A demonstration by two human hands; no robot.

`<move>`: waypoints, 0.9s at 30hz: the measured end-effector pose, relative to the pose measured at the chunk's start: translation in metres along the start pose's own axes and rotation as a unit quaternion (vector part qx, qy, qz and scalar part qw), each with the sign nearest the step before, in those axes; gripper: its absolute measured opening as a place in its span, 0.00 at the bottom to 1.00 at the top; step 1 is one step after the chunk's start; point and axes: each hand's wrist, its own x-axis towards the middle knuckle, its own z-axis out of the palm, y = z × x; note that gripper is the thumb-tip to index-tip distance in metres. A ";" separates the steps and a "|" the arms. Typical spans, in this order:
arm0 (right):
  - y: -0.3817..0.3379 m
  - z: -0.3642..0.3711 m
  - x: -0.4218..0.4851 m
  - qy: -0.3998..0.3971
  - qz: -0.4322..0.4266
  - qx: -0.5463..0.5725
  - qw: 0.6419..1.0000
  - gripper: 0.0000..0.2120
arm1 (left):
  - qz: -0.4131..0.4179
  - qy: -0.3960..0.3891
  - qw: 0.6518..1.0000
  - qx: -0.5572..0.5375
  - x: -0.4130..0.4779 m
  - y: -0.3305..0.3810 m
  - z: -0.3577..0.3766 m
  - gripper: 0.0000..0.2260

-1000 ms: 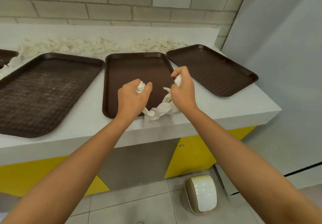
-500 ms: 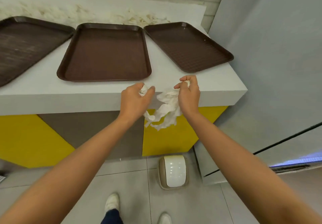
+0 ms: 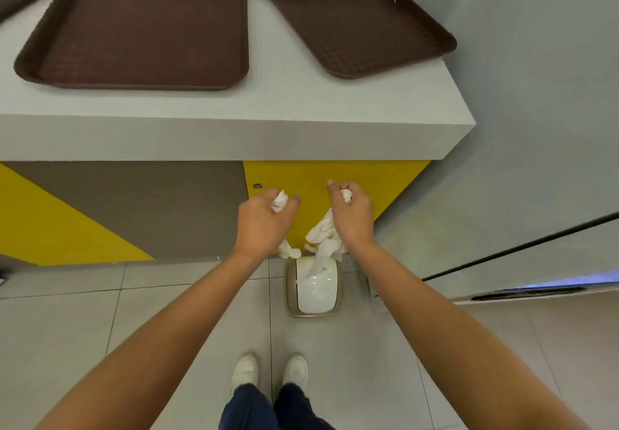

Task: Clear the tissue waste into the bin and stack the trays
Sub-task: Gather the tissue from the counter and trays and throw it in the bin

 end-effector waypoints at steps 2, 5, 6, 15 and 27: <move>0.020 0.001 0.001 0.003 0.037 -0.015 0.999 0.14 | -0.018 -0.012 1.000 0.008 -0.002 -0.013 0.012 0.20; 0.048 0.004 0.003 0.010 0.097 -0.026 0.995 0.17 | -0.044 -0.040 0.998 0.018 -0.003 -0.034 0.030 0.19; 0.058 0.006 0.004 0.012 0.115 -0.027 0.993 0.19 | -0.054 -0.050 0.997 0.016 -0.002 -0.043 0.036 0.19; 0.153 0.028 0.012 -0.036 0.237 0.013 0.971 0.08 | -0.125 -0.175 0.976 0.014 0.004 -0.135 0.093 0.08; 0.315 0.065 -0.004 -0.109 0.274 -0.009 0.955 0.24 | -0.199 -0.286 0.937 0.029 0.000 -0.259 0.168 0.18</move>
